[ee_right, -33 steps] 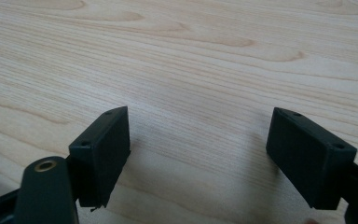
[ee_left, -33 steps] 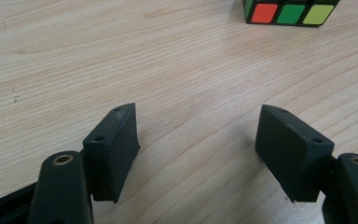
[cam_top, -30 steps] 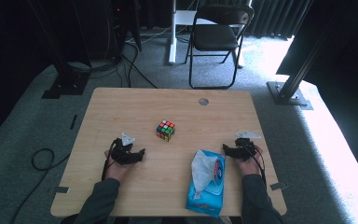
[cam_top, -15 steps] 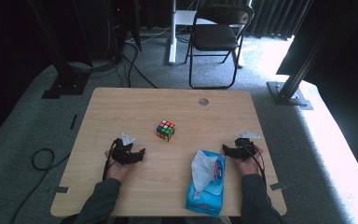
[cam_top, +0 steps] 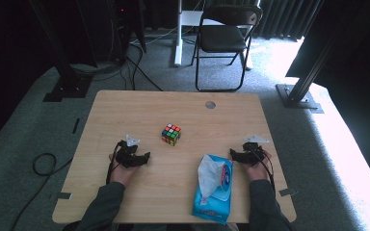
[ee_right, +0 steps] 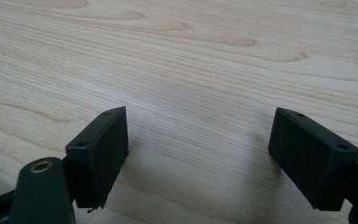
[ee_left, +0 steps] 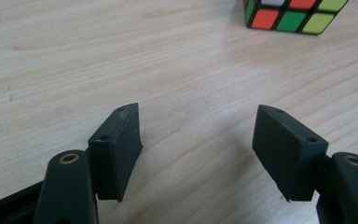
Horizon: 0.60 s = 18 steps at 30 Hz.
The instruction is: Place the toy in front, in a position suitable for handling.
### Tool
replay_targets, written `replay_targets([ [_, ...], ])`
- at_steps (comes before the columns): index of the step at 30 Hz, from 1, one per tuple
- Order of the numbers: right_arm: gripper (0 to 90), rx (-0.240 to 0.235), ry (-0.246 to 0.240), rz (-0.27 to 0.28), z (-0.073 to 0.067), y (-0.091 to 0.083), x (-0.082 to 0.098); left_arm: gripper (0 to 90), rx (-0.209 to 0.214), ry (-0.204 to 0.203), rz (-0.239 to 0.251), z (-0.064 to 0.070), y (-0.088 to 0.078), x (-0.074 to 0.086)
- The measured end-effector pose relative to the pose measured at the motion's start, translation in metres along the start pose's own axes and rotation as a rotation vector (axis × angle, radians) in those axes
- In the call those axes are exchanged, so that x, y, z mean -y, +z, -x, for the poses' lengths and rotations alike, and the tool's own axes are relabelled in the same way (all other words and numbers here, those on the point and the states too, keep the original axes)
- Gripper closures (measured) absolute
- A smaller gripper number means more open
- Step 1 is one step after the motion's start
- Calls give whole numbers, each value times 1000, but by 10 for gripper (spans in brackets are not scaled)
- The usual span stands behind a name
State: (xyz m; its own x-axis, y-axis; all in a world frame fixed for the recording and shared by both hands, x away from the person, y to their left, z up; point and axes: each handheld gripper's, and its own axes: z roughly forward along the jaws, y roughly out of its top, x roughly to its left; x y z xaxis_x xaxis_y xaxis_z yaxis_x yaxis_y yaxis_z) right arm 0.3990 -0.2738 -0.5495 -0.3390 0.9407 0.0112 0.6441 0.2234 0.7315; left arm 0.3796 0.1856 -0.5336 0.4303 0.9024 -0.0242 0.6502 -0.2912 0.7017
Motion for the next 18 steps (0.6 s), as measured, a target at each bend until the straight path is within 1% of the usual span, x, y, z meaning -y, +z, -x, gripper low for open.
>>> replay_targets([
  [3, 197, 0, -1, 1, 0, 0, 0, 326, 8, 1, 21, 1, -4, -5],
  [8, 197, 0, -1, 0, 0, 0, 0, 319, 11, 7, 31, 2, -6, -12],
  [10, 197, 1, 0, 1, 0, 0, 0, 301, 4, 7, 35, 3, -6, -14],
  [11, 197, 0, 0, 1, 0, 0, 0, 298, 9, -2, 40, 3, -6, -15],
  [16, 197, 0, 0, 1, 0, 0, 0, 289, 12, -3, 47, 4, -8, -23],
  [18, 197, 1, -1, 1, 0, 0, 0, 281, 21, -1, 47, 4, -9, -27],
])
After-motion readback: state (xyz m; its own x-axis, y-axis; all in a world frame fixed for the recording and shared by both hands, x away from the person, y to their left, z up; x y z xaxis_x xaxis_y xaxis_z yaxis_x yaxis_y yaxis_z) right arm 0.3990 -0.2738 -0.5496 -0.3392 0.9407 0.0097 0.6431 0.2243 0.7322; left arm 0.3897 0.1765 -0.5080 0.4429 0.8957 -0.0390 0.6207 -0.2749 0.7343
